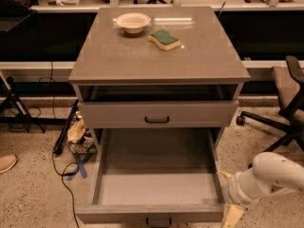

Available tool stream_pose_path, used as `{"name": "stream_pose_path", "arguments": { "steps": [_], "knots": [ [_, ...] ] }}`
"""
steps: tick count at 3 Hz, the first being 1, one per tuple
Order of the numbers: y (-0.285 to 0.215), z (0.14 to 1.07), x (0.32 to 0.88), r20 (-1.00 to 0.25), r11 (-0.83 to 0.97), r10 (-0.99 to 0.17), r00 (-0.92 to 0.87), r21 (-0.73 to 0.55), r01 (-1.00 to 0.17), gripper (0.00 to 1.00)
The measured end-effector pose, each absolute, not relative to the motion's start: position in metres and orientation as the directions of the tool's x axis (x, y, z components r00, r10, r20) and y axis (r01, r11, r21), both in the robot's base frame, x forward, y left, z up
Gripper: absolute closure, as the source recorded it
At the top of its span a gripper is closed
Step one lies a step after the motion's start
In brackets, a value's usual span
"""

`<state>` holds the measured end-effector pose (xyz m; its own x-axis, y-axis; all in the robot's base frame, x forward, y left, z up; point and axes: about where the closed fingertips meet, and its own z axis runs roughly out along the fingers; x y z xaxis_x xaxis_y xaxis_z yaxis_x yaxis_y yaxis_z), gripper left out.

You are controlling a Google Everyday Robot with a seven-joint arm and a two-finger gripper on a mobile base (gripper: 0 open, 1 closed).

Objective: Open middle drawer

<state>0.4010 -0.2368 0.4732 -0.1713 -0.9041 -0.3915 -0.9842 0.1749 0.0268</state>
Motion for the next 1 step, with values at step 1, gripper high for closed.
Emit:
{"name": "stream_pose_path", "arguments": {
  "steps": [1],
  "knots": [
    [-0.2651,0.5335,0.4298,-0.449,0.17,-0.886,-0.116,-0.081,-0.982,0.0]
  ]
}}
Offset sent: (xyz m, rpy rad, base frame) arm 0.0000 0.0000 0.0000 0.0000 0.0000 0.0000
